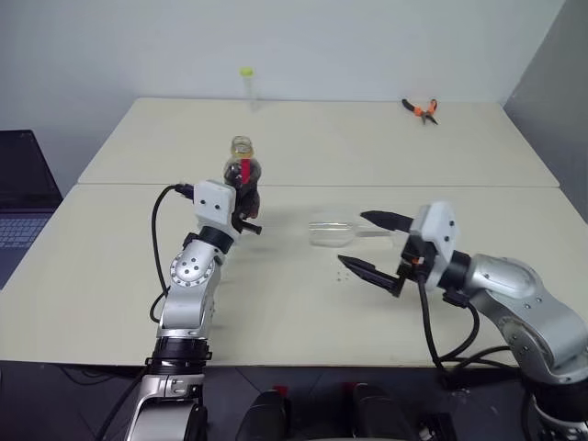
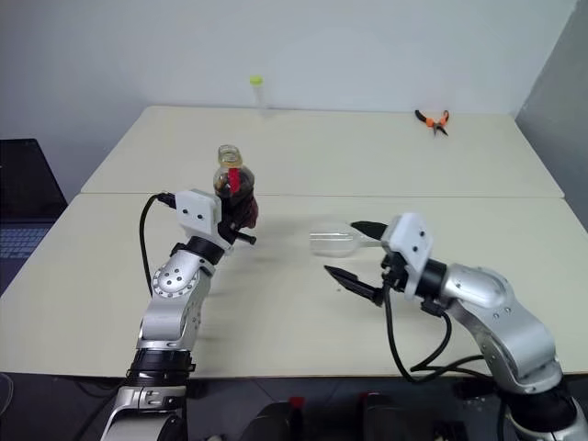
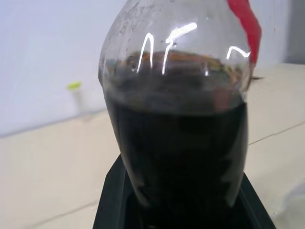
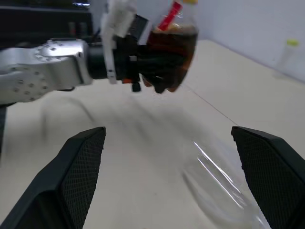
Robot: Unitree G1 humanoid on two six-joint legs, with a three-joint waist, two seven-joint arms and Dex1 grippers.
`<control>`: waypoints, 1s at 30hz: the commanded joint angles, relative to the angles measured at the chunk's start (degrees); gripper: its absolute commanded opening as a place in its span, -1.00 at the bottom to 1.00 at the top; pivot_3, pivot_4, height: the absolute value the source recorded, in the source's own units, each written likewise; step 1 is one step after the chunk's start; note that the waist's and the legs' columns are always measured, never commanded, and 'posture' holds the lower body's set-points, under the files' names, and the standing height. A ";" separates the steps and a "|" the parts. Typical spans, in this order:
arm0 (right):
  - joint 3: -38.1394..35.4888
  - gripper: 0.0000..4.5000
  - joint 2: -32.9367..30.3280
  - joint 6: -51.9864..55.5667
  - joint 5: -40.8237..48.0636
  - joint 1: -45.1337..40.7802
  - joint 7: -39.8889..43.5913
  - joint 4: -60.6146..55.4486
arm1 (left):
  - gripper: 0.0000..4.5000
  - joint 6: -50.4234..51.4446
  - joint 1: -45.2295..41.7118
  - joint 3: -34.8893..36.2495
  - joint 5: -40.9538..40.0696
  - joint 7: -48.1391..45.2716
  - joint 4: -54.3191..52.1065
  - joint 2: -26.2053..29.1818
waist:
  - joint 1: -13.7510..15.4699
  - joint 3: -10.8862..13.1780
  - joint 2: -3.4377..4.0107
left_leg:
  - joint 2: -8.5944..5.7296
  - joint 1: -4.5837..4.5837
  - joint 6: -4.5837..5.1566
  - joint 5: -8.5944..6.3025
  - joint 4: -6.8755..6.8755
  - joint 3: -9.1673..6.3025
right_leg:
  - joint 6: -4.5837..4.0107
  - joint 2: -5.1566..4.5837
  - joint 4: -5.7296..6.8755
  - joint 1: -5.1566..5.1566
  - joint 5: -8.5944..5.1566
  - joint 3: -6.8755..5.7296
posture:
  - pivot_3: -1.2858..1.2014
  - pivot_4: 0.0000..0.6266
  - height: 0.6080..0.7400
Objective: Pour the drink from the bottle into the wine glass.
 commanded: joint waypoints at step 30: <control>9.11 1.00 12.32 0.32 -10.34 -6.41 -2.36 6.30 | 0.65 -18.06 -10.41 8.34 -3.53 4.60 33.41 2.63 | -0.15 -0.04 -0.06 | -0.14 -0.41 -0.23 0.13 0.05 -0.21 | 0.00 -0.28 0.08 -0.36 0.02 -0.21 | 0.03 -0.52 1.00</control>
